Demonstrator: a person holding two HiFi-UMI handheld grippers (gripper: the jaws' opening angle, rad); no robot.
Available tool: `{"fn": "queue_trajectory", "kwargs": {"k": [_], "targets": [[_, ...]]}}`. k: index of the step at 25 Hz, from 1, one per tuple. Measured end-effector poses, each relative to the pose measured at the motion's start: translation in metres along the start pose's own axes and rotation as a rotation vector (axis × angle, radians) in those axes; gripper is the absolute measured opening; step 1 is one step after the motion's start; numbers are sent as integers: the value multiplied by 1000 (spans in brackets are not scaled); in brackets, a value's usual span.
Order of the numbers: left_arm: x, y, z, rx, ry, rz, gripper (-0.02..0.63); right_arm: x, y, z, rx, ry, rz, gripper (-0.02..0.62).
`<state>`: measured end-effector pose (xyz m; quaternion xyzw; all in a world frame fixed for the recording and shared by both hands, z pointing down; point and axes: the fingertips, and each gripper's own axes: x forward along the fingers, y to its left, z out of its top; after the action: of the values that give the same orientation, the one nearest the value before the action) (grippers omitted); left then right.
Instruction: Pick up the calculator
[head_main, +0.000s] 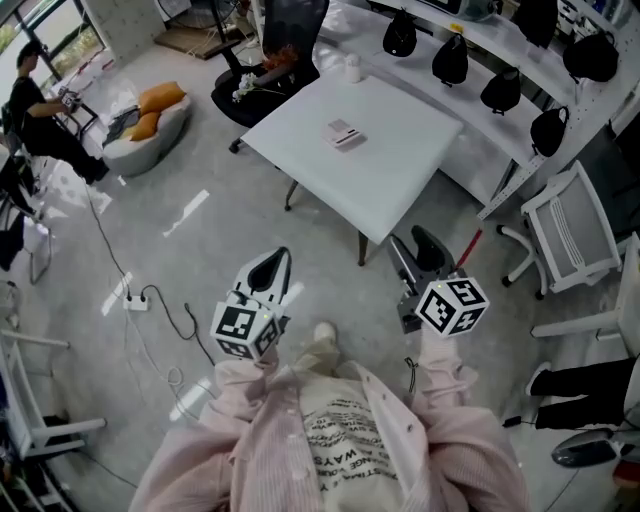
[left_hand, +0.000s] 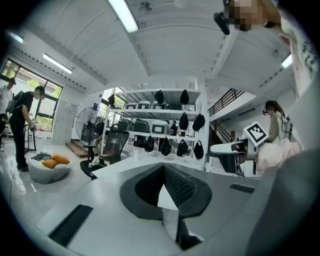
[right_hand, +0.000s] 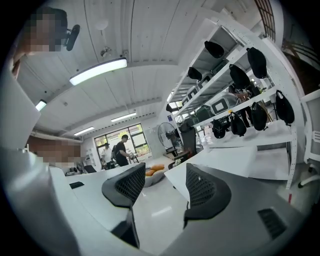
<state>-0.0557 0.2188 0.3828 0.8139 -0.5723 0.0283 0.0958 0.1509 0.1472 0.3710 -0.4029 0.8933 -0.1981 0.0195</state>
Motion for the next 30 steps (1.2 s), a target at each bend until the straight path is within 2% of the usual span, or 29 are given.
{"fn": "queue_trajectory", "kwargs": {"k": [12,19,30], "targets": [[73,76,-3,-43,31,-9,2,91,-29,-1,44,47,-23,222],[104,98,1,-51,32,-30,2,122,-43,-4,62,67,-35,222],[135,127,-3,-72,43,-10,2,165,-63,-4,80,87,-25,222]]}}
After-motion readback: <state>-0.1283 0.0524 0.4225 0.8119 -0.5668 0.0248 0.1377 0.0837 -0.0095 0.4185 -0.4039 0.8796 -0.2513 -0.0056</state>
